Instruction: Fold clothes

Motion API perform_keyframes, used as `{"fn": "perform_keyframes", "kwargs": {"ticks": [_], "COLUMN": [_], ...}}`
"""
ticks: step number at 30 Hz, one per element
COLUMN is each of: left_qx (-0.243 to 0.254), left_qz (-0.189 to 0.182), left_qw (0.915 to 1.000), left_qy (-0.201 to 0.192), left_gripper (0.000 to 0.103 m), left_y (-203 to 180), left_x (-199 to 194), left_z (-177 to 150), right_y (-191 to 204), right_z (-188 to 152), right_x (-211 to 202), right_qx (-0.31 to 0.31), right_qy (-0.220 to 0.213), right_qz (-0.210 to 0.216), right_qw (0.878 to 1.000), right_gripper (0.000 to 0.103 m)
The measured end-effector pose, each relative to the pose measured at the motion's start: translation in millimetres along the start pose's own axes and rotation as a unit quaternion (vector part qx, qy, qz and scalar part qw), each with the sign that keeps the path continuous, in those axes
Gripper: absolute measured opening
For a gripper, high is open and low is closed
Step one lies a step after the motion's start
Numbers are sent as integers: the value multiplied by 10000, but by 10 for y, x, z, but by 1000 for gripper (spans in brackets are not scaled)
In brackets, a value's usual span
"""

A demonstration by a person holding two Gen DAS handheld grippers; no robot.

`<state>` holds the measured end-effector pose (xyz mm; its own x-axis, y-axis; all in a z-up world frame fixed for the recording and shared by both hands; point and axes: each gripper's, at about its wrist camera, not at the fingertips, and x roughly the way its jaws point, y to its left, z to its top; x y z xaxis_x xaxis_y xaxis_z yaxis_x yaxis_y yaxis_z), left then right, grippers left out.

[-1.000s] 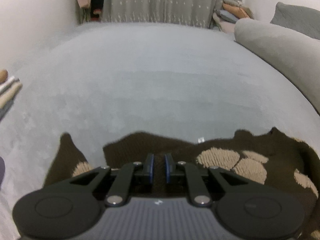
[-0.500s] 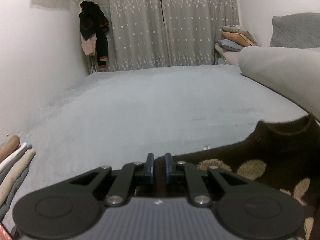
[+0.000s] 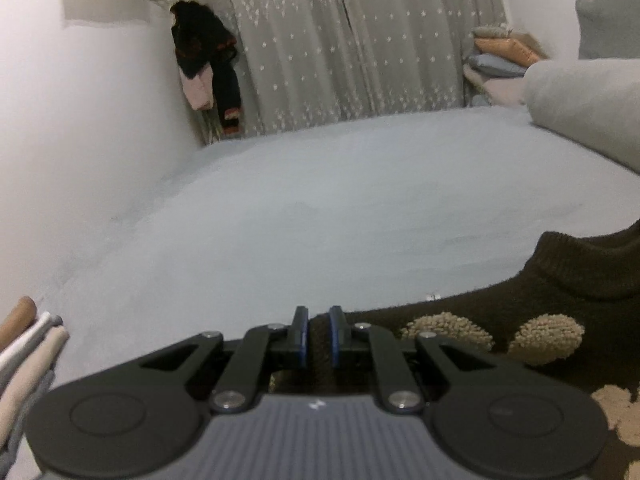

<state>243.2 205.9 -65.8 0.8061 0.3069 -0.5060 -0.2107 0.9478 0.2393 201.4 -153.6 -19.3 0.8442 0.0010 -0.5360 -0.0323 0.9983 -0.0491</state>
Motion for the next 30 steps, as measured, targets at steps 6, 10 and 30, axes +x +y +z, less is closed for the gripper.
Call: {"fn": "perform_keyframes", "kwargs": {"ticks": [6,10,30], "left_qx": [-182,-186,-1069], "left_qz": [-159,-217,-990], "left_qw": [9990,9991,9892], "left_qy": [369,324,135], "left_gripper": [12,13,76], "left_y": [-13,-10,494], "left_x": [341,405,-348], "left_z": [-265,-461,-519], "right_y": [91,127,421], "right_z": [-119,-230,-270], "right_x": [326,497,-90], "right_qx": [-12,81,122], "right_qy": [289,524,499], "right_qz": [-4,13,173], "right_qw": [9996,9986,9985], "right_gripper": [12,14,56]}}
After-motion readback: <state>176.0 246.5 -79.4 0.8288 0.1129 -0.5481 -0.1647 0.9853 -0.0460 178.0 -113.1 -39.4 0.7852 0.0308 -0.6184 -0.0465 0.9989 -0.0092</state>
